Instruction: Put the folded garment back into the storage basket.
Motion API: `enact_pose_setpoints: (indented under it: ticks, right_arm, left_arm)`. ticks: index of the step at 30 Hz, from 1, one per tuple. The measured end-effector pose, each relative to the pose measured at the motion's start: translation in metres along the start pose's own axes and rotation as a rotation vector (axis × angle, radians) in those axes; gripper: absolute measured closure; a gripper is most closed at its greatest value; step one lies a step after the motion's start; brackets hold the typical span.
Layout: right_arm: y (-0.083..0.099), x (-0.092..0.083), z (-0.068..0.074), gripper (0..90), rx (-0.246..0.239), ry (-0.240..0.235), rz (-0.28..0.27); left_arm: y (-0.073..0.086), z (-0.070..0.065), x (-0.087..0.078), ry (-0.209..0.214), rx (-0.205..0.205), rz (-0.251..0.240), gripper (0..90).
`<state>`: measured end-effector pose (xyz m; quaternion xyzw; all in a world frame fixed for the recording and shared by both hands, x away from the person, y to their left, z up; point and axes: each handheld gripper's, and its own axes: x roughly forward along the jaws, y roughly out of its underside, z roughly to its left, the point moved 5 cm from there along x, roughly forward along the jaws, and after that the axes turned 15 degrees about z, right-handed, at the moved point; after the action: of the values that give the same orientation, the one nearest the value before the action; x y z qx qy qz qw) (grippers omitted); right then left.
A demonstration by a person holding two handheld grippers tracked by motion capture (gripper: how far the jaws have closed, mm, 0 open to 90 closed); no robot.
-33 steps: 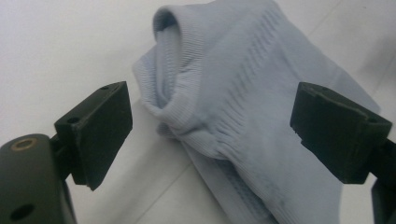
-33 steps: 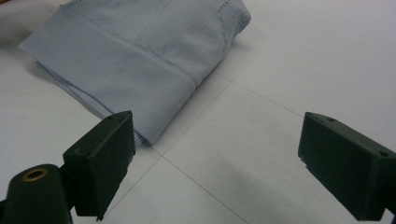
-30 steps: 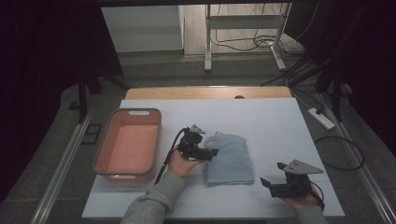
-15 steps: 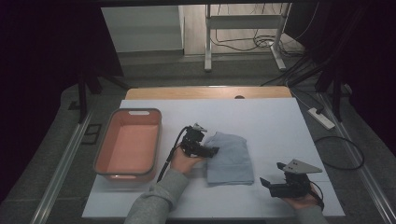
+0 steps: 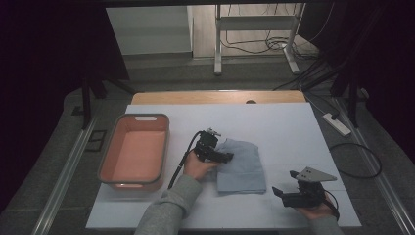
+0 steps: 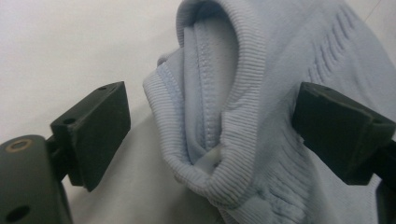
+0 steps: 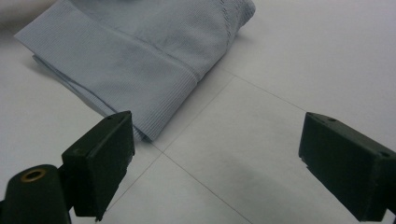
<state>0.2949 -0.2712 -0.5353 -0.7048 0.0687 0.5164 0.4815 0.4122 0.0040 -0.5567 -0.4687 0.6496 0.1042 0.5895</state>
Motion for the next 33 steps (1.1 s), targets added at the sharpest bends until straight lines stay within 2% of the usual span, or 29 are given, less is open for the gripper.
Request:
enact_pose_setpoints:
  ticks: [7,10,12,14,15,16,17,21,24,27,33]
  right_arm:
    - [0.0,0.001,0.0,11.1,-0.002,-0.001,0.008]
    - [0.0,0.002,0.0,11.1,-0.004,-0.001,0.012]
    - [0.0,0.002,0.0,11.2,-0.005,0.0,0.014]
    - [0.0,0.002,0.0,11.3,-0.005,-0.001,0.017]
    - [0.0,0.002,0.0,11.3,-0.005,-0.001,0.017]
    - [0.0,0.002,0.0,11.4,-0.006,0.0,0.019]
    - [0.0,0.002,0.0,11.4,-0.006,0.0,0.019]
    - [0.0,0.003,0.0,11.5,-0.007,0.002,0.021]
    - [0.0,0.002,0.0,11.8,-0.008,0.002,0.019]
    - [0.0,0.002,0.0,12.0,-0.009,0.005,0.019]
    - [0.001,0.001,0.0,12.0,-0.007,0.011,0.019]
  left_arm:
    - [0.0,0.001,0.007,0.018,-0.001,0.014,9.5]
    - [0.0,-0.003,0.012,0.04,0.015,0.019,12.9]
    - [-0.001,-0.005,0.012,0.034,0.014,0.017,13.7]
    - [-0.001,-0.006,0.012,0.043,0.024,0.019,20.9]
    - [0.0,-0.006,0.011,0.054,0.026,0.021,20.9]
    - [0.0,-0.007,0.011,0.059,0.026,0.022,27.1]
    - [0.0,-0.007,0.011,0.066,0.028,0.024,27.1]
    - [0.001,-0.01,0.008,0.097,0.042,0.022,41.9]
    - [0.001,-0.015,0.005,0.074,0.059,0.02,52.8]
    - [0.0,-0.019,0.002,0.041,0.078,0.014,59.0]
    - [0.0,-0.023,-0.005,0.035,0.09,-0.008,60.6]
